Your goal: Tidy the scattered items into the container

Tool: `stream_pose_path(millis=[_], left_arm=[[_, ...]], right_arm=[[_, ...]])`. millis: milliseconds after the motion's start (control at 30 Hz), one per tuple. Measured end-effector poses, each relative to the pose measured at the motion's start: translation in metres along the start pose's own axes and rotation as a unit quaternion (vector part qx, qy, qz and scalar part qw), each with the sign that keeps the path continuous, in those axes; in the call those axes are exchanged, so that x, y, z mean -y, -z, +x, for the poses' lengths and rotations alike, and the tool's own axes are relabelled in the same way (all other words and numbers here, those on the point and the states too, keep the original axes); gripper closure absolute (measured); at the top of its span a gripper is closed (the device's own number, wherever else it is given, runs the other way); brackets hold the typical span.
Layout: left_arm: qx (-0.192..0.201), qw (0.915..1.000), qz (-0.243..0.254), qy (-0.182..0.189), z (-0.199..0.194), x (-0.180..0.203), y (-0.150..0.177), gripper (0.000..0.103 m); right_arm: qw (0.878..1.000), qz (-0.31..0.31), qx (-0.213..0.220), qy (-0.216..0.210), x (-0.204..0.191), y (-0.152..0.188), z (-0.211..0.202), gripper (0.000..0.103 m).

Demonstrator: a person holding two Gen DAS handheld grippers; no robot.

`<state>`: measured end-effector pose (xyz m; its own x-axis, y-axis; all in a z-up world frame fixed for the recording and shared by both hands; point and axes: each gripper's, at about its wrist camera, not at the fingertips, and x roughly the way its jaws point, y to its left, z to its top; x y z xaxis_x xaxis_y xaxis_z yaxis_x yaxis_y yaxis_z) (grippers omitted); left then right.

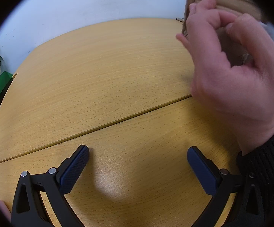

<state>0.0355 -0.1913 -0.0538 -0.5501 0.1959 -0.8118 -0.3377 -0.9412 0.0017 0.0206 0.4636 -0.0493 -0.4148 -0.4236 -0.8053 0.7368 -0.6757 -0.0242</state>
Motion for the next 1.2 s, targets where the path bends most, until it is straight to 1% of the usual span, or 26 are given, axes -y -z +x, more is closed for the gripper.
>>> stream_pose_path(millis=[1200], left_arm=[[0.0, 1.0, 0.001, 0.0, 0.0002, -0.0039, 0.001, 0.0]], right_arm=[[1.0, 0.0, 0.0, 0.0, 0.0016, -0.0008, 0.001, 0.0]])
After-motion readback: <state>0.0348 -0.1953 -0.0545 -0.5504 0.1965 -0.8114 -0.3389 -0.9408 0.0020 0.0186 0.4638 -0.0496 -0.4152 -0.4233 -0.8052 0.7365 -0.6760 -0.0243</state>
